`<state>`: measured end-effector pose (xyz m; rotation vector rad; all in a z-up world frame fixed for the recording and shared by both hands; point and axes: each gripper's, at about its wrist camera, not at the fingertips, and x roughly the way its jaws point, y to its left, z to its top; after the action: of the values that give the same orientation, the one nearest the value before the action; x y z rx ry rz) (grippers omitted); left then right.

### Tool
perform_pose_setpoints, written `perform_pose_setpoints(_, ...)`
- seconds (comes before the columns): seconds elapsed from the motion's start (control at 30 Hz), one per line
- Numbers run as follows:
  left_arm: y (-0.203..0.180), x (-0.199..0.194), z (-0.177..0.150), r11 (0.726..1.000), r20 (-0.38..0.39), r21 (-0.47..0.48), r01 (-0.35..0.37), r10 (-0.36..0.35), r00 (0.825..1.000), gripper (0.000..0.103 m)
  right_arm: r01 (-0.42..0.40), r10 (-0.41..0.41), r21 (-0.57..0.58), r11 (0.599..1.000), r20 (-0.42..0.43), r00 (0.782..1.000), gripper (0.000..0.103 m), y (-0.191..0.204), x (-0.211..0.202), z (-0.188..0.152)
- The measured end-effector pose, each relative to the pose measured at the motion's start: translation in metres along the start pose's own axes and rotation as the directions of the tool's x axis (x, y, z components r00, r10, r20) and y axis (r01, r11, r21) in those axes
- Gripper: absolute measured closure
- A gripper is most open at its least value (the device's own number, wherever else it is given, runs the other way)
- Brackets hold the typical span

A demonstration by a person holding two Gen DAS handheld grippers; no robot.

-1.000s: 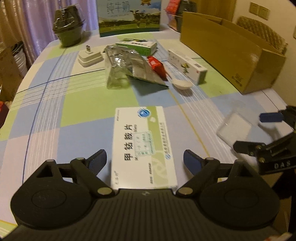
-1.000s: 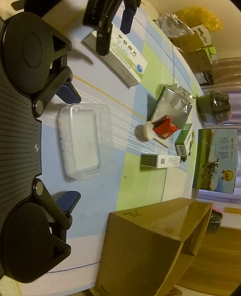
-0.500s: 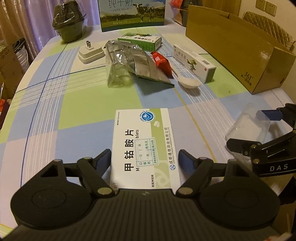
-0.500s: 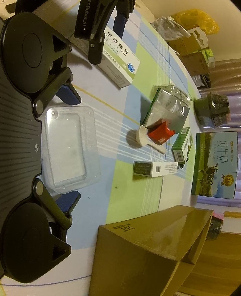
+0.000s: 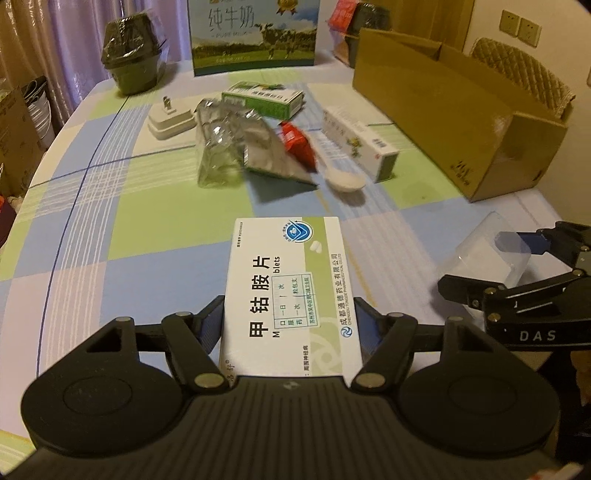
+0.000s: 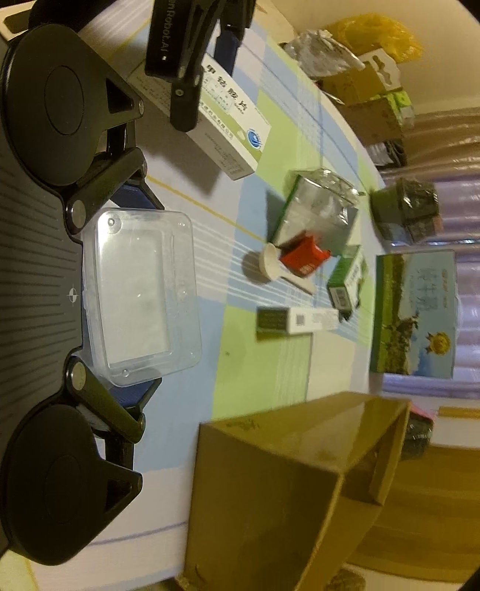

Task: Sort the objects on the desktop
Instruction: 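Carry both items to the cardboard box and release them inside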

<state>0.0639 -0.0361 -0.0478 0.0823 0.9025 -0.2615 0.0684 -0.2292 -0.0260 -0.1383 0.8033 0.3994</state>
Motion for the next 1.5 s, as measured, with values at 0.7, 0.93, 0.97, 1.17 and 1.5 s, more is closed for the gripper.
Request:
perform_pose_setpoints(0.7, -0.118, -0.024, 0.136, 0.982, 0.182, 0.133, 0.133, -0.156, 0.971, 0.036, 0.180, -0.215, 0.151, 0.972, 0.257, 0.942, 0.018, -0.134, -0.092, 0.096)
perform_pose_setpoints(0.93, -0.163, 0.011, 0.177, 0.974, 0.170, 0.137, 0.181, -0.203, 0.964, 0.036, 0.220, -0.267, 0.203, 0.954, 0.245, 0.932, 0.018, -0.191, -0.078, 0.116)
perform_pose_setpoints(0.97, -0.168, 0.017, 0.181, 0.973, 0.166, 0.139, 0.182, -0.204, 0.965, 0.036, 0.220, -0.270, 0.213, 0.952, 0.242, 0.932, 0.018, -0.198, -0.075, 0.117)
perform_pose_setpoints(1.17, -0.195, 0.045, 0.201, 0.966, 0.149, 0.165, 0.197, -0.222, 0.964, 0.035, 0.209, -0.270, 0.259, 0.943, 0.229, 0.935, 0.018, -0.224, -0.065, 0.119)
perform_pose_setpoints(1.5, -0.199, 0.061, 0.207, 0.970, 0.167, 0.170, 0.173, -0.201, 0.965, 0.029, 0.191, -0.261, 0.303, 0.934, 0.213, 0.941, 0.018, -0.241, -0.053, 0.118)
